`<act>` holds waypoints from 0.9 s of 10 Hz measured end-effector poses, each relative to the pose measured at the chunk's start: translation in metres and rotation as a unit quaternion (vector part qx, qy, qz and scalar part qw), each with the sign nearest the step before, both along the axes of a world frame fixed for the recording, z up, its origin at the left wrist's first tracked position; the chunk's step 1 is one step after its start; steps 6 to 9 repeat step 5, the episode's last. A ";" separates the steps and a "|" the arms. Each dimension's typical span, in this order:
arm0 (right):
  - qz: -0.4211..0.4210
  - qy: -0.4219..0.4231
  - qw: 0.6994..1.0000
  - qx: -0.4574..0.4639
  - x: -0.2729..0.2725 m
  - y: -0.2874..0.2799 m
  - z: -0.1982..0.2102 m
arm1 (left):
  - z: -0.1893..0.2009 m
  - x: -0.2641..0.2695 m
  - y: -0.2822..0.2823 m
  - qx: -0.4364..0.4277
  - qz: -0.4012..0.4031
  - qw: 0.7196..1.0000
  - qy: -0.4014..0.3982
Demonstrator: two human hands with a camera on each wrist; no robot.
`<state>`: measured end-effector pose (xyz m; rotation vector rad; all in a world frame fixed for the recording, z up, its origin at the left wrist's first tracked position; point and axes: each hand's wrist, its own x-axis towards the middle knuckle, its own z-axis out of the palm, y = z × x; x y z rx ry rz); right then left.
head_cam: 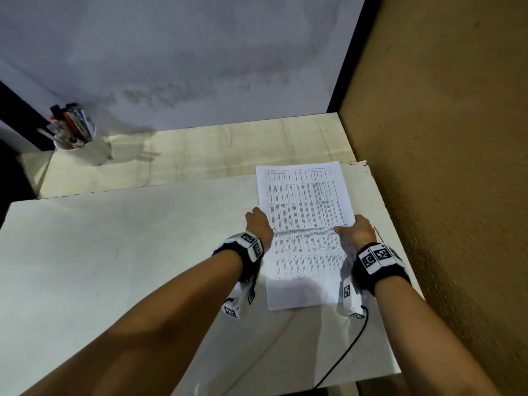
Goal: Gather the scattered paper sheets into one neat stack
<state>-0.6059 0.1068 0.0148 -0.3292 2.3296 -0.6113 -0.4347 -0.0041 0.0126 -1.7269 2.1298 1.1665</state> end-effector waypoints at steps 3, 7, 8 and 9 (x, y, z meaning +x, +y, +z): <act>0.051 0.087 0.990 0.096 0.016 -0.003 0.010 | 0.004 -0.005 0.009 -0.024 0.000 0.998 -0.064; 0.050 0.058 0.995 0.057 0.014 0.007 0.026 | 0.019 0.004 -0.002 -0.004 -0.011 1.000 -0.023; 0.050 0.058 0.995 0.057 0.014 0.007 0.026 | 0.019 0.004 -0.002 -0.004 -0.011 1.000 -0.023; 0.050 0.058 0.995 0.057 0.014 0.007 0.026 | 0.019 0.004 -0.002 -0.004 -0.011 1.000 -0.023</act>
